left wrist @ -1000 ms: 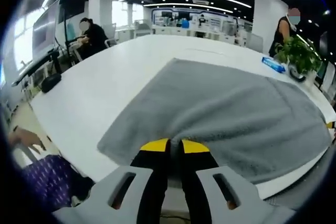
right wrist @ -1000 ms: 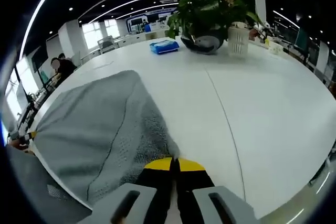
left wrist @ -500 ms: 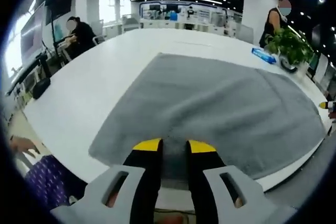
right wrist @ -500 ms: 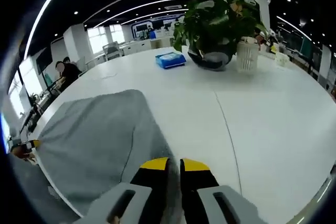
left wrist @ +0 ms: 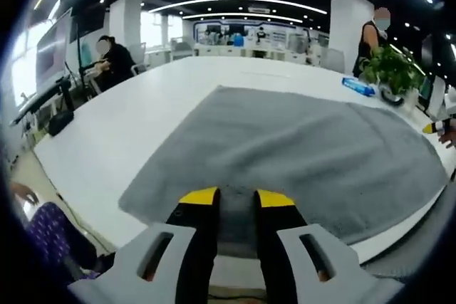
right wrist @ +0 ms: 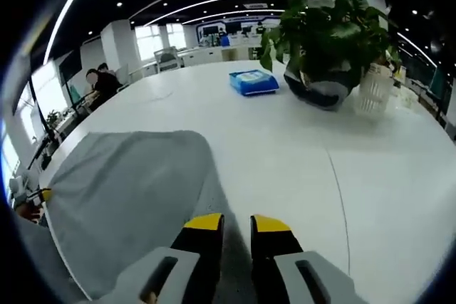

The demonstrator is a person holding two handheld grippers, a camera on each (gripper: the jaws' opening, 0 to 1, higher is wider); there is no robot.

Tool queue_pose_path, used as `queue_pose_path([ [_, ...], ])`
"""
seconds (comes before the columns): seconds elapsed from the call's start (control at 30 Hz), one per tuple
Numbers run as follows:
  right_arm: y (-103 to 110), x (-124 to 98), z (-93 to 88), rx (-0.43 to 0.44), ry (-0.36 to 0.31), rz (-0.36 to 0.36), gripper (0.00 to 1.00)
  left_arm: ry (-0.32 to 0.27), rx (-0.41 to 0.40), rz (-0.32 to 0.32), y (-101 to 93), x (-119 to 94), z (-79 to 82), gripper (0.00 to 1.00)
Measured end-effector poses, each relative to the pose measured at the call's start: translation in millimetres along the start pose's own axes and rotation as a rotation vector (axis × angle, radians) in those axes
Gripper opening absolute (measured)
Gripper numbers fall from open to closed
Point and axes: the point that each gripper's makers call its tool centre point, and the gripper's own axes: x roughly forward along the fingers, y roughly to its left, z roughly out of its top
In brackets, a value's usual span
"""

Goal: Open the folded towel by lifting each exposed corner and separating the folded layers until the towel lies flat within the target outline without major curled edges

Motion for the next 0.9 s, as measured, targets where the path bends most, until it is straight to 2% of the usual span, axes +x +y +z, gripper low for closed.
queue_pose_path([
  [0.23,1.8,8.8,-9.4,-0.003,0.033,0.007,0.09,0.011,-0.008,-0.008,-0.2,0.0,-0.7,0.18],
  [0.33,1.5,9.1,-15.6,-0.057,0.059,-0.006,0.02,0.003,-0.011,-0.002,-0.2,-0.5,-0.6,0.18],
  [0.47,4.2,6.6,-12.5,-0.088,0.051,-0.005,0.0,-0.015,-0.024,0.008,-0.1,-1.0,-1.1,0.18],
  [0.57,5.0,3.1,-9.4,-0.074,0.037,-0.005,0.0,-0.03,-0.032,0.016,-0.4,-2.1,-1.1,0.18],
  [0.63,10.1,-3.6,-3.5,-0.047,0.005,0.002,0.0,-0.039,-0.036,0.018,0.2,-2.0,-1.0,0.18],
  [0.7,19.1,-11.3,3.0,-0.029,-0.037,0.021,0.0,-0.041,-0.04,0.017,0.6,-1.9,-0.8,0.18],
  [0.9,42.1,-27.7,6.2,-0.023,-0.086,0.07,0.0,-0.039,-0.046,0.009,0.9,-2.1,-1.1,0.18],
])
